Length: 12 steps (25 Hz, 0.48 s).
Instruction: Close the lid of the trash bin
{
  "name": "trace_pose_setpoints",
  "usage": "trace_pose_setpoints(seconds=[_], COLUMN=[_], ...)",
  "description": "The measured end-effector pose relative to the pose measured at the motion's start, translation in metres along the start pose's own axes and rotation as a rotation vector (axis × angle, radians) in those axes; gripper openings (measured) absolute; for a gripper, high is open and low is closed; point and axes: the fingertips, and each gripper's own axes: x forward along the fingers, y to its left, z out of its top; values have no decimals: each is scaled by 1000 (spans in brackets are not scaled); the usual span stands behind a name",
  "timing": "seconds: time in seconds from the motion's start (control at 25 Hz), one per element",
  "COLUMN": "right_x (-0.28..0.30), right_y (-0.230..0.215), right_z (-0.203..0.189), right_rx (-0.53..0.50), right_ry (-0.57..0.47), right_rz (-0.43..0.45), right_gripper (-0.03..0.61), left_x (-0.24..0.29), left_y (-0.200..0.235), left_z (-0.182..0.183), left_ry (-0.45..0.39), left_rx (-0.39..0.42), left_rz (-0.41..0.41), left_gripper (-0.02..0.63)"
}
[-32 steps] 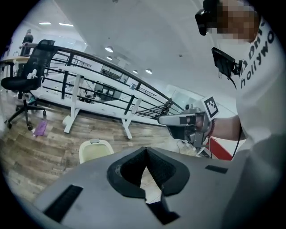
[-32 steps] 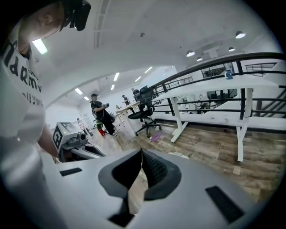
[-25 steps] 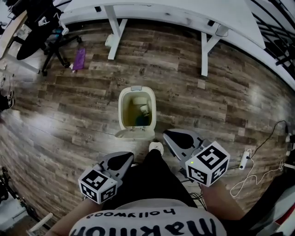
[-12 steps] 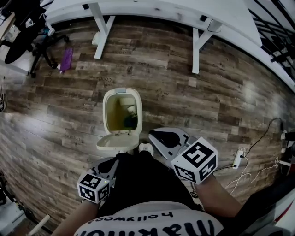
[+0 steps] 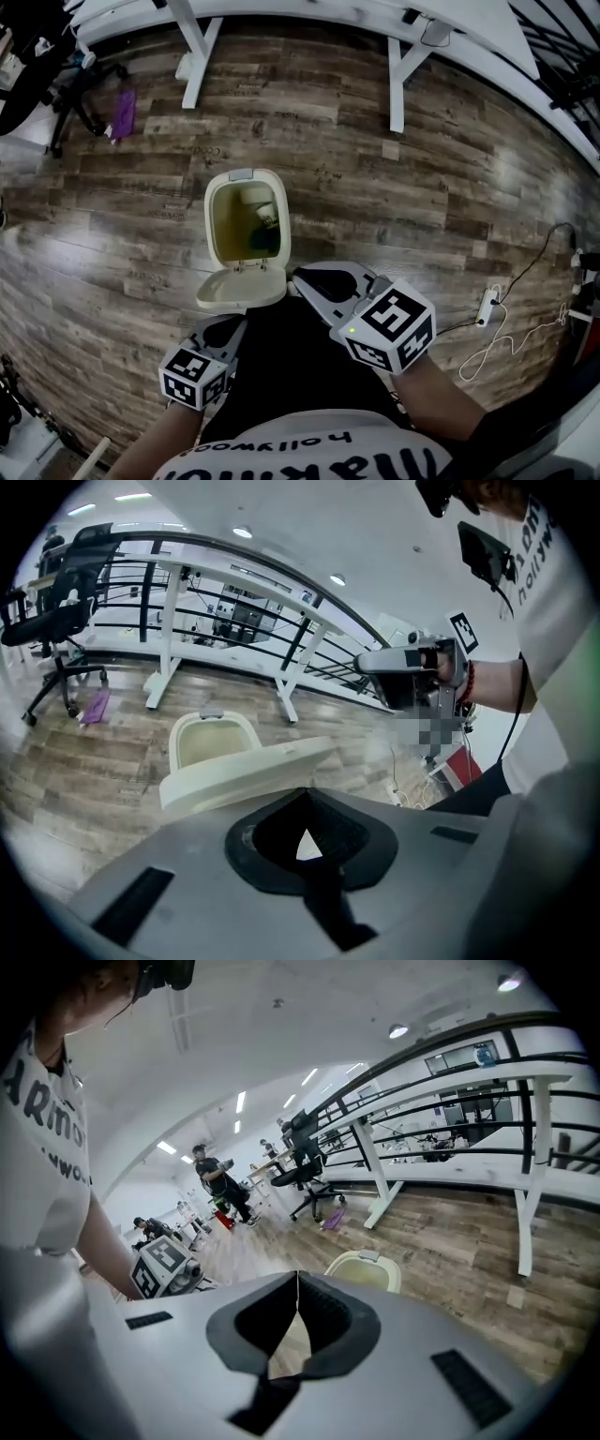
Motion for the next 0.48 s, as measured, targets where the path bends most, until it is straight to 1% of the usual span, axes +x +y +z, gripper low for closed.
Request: trace_pose_setpoints(seconds=[0.2,0.4,0.48], right_x=[10,13,14], right_y=[-1,-9,-12], right_z=[-2,1,2], right_rx=[7,15,18], right_ry=[11,11,15], right_rz=[-2,-17,-25], right_gripper=[10,10,11], left_x=[3,8,9], left_y=[17,23,25], left_z=[8,17,21], left_ry=[2,-4,-15], left_rx=[2,33,28], left_rz=[8,-3,-1], left_gripper=[6,6,8])
